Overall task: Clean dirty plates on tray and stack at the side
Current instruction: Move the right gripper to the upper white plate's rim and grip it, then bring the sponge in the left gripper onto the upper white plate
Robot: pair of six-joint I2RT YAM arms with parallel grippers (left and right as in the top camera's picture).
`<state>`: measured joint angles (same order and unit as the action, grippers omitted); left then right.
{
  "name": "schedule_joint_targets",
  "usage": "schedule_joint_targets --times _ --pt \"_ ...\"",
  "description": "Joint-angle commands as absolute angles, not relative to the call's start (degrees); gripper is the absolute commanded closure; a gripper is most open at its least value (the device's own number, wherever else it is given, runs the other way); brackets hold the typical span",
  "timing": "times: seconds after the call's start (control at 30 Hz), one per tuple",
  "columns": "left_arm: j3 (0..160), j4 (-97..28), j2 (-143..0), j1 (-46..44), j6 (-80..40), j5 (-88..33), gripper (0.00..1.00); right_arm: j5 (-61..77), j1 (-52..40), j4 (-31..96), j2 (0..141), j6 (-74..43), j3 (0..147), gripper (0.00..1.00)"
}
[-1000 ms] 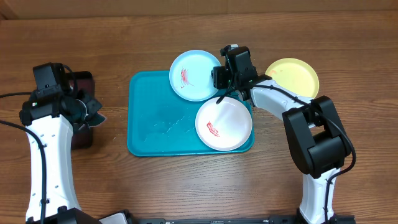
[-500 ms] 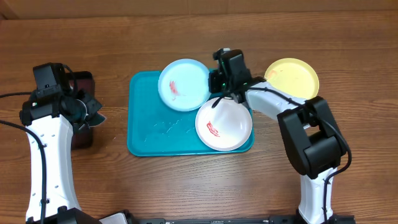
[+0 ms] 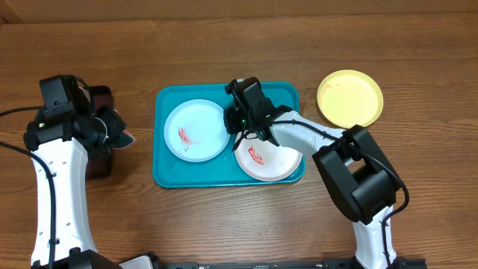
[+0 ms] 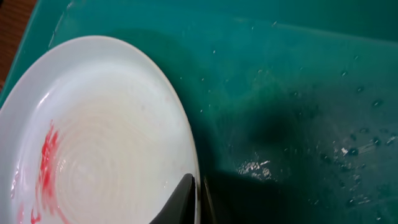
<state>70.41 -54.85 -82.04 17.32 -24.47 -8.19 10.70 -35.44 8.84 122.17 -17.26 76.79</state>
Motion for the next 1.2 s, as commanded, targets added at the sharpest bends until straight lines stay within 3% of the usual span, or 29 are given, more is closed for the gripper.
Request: schedule_joint_targets --times 0.0,0.27,0.47,0.5,0.57,0.73,1.07,1.17 --pt "69.9 -54.6 -82.3 15.8 -22.2 -10.6 0.96 11.3 -36.7 9.6 122.8 -18.5 77.0 0.93" --pt "69.9 -53.7 -82.3 11.0 -19.2 -10.5 0.96 11.2 -38.8 11.0 122.0 -19.6 77.2 0.94" --pt "69.9 -53.3 -82.3 8.5 -17.9 -9.9 0.96 5.7 -38.8 15.0 121.6 -19.5 79.6 0.81" --pt "69.9 -53.3 -82.3 8.2 -17.9 -9.9 0.96 4.5 -38.8 15.3 121.6 -19.4 79.8 0.78" --pt "69.9 -53.3 -82.3 7.8 -17.9 -9.9 0.96 3.0 -38.8 15.2 121.6 -18.1 80.1 0.61" --pt "69.9 -53.2 -83.2 6.8 -17.7 -9.9 0.96 2.5 -38.8 14.7 121.6 -10.6 81.8 0.4" --pt "69.9 -53.0 -87.9 6.2 -17.3 -10.2 0.96 -1.8 -37.8 13.4 121.6 -4.0 82.2 0.36" --pt "69.9 -52.7 -88.8 5.7 -17.1 -10.2 0.96 -0.6 -37.5 12.8 121.7 -4.0 82.0 0.44"
